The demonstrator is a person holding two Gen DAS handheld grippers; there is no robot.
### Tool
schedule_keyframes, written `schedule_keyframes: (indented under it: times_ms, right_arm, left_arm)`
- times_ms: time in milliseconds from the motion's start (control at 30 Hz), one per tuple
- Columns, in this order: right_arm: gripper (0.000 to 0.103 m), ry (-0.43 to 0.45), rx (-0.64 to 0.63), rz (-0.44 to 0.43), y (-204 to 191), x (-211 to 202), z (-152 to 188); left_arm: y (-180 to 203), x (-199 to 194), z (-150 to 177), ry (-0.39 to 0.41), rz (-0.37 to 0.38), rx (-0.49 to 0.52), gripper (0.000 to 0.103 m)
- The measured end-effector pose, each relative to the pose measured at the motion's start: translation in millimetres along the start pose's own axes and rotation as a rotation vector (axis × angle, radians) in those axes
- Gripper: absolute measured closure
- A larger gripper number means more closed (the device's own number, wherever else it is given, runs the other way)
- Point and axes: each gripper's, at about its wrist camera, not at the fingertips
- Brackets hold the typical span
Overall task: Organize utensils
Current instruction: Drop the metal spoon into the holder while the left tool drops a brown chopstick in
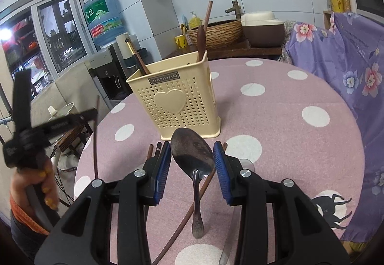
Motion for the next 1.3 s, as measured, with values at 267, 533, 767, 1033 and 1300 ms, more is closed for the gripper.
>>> schedule_keyframes:
  times_ms: [267,533,767,1033,1300]
  right_arm:
    - [0.066,0.004,-0.031,0.012,-8.4,-4.1,-1.8]
    - [0.066,-0.004,-0.033,-0.003,-10.6,-3.6,-7.3]
    - [0.066,0.032,-0.05,-0.065,-27.9,-7.6,-45.7]
    - [0.066,0.235,-0.096,-0.087,-81.5,-23.8,-155.4]
    - [0.066,0.288,-0.1,-0.035,-91.5,17.9,-173.8]
  left_arm:
    - [-9.5,-16.0,-10.7,0.071,0.01,-0.006,0.096]
    - [-16.9,-21.5,-14.5,0.085,0.038,-0.019,0.096]
    - [-22.8,-39.9,-55.1,0.158,0.07,-0.016,0.096]
    - [-4.4,-79.6,-165.5,0.326,0.096,0.015,0.096]
    - [23.2,-42.7,-179.7,0.336,0.076,0.029,0.096]
Point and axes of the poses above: each gripper's, at about its wrist camera, not at the fingertips, and x roughly the way its jaws point, y to its right, z to its underside, and after that the axes turned 12 degrees about x, right-handed
